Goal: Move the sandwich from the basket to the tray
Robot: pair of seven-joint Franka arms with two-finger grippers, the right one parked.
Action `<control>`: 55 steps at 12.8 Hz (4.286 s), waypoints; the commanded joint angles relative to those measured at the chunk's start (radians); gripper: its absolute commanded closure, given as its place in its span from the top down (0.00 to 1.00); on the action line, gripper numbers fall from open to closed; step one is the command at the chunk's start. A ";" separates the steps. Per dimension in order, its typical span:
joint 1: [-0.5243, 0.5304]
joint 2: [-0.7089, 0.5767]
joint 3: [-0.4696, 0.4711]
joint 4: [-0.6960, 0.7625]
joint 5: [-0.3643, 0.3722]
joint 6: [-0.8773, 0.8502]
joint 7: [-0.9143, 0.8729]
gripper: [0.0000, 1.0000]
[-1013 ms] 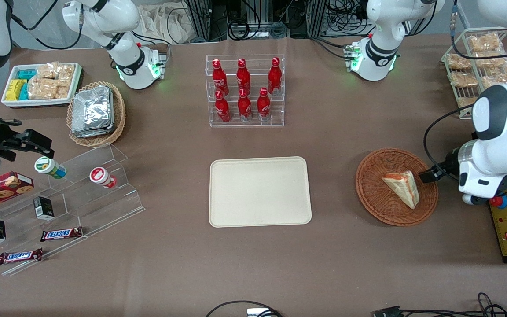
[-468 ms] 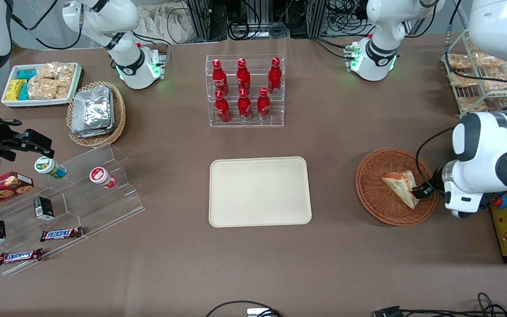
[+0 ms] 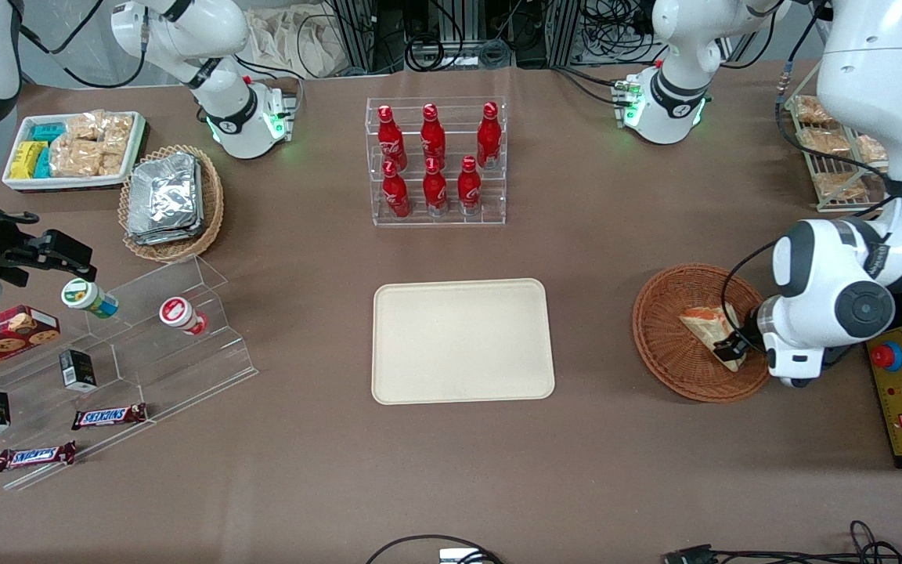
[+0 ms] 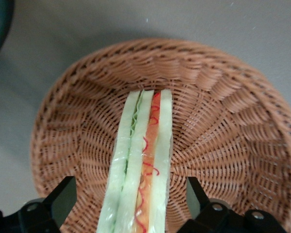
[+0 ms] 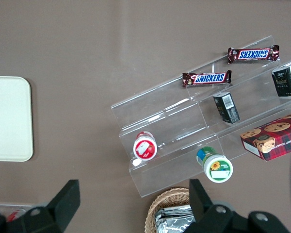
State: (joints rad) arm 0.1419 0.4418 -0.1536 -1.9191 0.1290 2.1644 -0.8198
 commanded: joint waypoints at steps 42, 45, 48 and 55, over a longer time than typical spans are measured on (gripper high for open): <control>-0.406 -0.113 -0.149 0.187 0.127 -0.241 0.163 0.96; -0.319 -0.378 -0.144 -0.097 0.065 -0.184 0.330 0.96; -0.126 -0.468 -0.142 -0.091 -0.035 -0.256 0.630 0.98; 0.087 -0.437 -0.141 0.158 -0.068 -0.413 0.669 1.00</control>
State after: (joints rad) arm 0.2152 -0.0232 -0.2778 -1.8251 0.0821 1.7844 -0.1539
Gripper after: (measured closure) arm 0.000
